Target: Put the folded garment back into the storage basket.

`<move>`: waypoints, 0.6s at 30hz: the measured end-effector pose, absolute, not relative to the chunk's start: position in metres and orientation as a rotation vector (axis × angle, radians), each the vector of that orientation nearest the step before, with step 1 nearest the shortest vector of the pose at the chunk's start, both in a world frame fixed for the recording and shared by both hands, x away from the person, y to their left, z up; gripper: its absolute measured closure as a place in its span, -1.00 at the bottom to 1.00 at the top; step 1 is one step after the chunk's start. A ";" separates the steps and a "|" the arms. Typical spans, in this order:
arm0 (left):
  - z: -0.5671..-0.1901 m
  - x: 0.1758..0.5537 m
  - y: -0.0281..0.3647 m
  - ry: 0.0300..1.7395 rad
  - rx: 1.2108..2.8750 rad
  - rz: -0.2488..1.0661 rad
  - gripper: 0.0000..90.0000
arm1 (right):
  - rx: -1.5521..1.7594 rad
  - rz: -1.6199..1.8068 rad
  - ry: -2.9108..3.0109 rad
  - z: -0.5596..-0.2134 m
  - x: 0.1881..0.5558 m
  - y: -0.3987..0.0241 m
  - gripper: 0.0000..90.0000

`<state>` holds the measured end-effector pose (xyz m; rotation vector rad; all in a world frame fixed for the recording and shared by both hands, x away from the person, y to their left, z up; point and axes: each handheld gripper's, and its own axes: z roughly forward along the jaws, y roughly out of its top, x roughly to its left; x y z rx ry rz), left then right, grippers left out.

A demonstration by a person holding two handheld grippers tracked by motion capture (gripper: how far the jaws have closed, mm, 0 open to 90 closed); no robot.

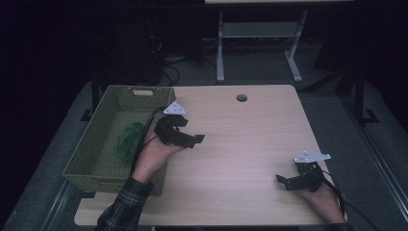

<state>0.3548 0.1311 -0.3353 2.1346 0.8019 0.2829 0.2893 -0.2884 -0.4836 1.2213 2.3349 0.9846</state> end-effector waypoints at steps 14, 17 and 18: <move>-0.382 0.344 0.076 0.741 2.174 0.276 -0.68 | 1.221 0.985 2.335 -0.484 0.289 -0.288 -0.95; -0.396 0.342 0.070 0.738 2.200 0.264 -0.68 | 1.221 0.984 2.336 -0.484 0.289 -0.288 -0.95; -0.401 0.342 0.068 0.732 2.211 0.266 -0.68 | 1.221 0.984 2.336 -0.484 0.289 -0.288 -0.95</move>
